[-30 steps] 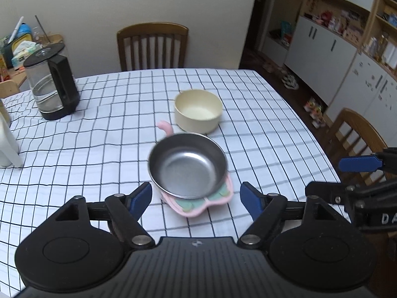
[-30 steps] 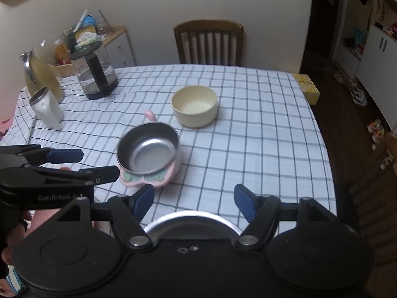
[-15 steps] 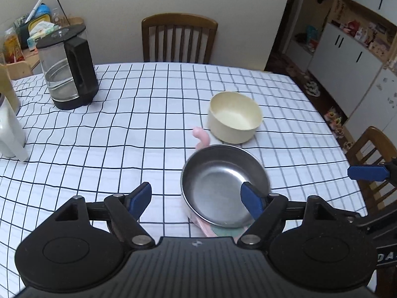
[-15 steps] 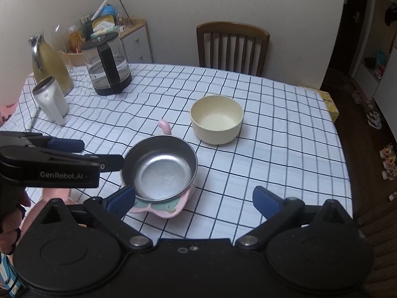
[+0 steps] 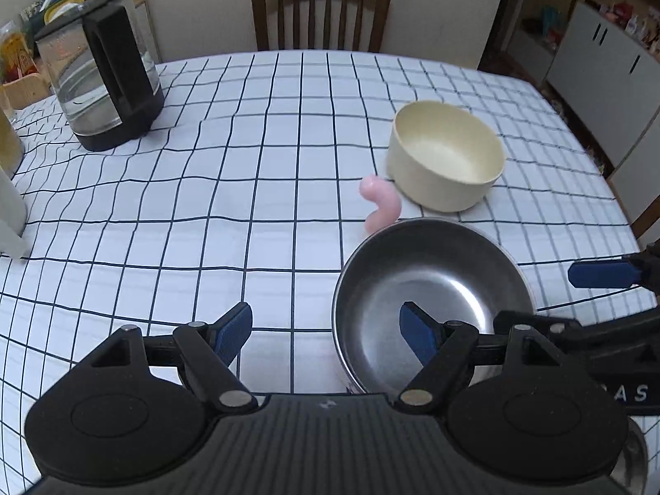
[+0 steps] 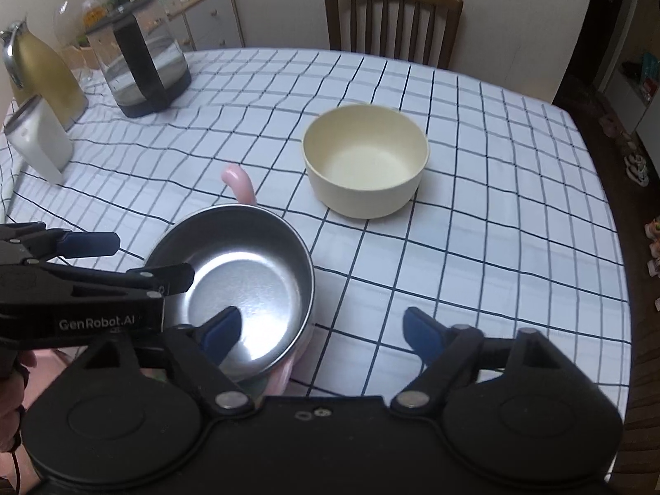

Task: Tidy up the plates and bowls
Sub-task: 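Move both grippers to the rim of the pink-handled steel pot, then close both grippers on the pot rim and lift it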

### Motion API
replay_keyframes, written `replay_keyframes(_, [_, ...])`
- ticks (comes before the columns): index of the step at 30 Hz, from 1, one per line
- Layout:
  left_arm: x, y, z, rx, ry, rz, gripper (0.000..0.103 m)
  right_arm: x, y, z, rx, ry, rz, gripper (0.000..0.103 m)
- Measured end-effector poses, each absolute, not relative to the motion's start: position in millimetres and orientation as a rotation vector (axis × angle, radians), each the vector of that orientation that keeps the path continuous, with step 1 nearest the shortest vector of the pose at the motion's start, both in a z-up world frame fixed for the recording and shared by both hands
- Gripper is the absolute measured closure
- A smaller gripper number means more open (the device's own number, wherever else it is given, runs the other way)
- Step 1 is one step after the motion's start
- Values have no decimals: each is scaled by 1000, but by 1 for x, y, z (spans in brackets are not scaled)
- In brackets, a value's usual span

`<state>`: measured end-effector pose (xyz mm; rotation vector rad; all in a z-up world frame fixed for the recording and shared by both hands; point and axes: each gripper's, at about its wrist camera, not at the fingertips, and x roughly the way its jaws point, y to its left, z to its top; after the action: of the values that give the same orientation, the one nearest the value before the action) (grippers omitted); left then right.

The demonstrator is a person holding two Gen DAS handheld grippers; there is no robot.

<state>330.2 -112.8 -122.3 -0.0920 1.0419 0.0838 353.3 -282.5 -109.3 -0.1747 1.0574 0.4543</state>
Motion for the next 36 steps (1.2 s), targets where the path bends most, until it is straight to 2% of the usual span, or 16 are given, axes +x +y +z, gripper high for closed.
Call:
replay_keyframes(2, [333, -113, -126, -91, 1049, 89, 26, 359, -281, -114, -177, 1066, 454, 29])
replay_keyframes(4, [337, -114, -131, -96, 1066, 77, 40, 363, -278, -117, -180, 1075, 460, 35])
replay_keyframes(8, [341, -113, -138, -114, 1098, 74, 51, 369, -273, -121, -181, 1089, 476, 44])
replay_keyframes(10, [342, -112, -141, -128, 1118, 74, 63, 369, -271, -123, -181, 1095, 484, 52])
replay_keyframes(18, [340, -116, -137, -143, 1126, 45, 84, 370, -268, -125, -166, 1114, 489, 75])
replay_keyframes(24, [336, -112, -134, -151, 1124, 51, 92, 367, -268, -120, -141, 1112, 482, 85])
replay_keyframes(27, [334, -110, -131, -161, 1122, 50, 94, 364, -268, -118, -151, 1099, 452, 96])
replay_keyframes(36, [322, -113, -125, -153, 1112, 51, 96, 351, -270, -112, -135, 1092, 411, 97])
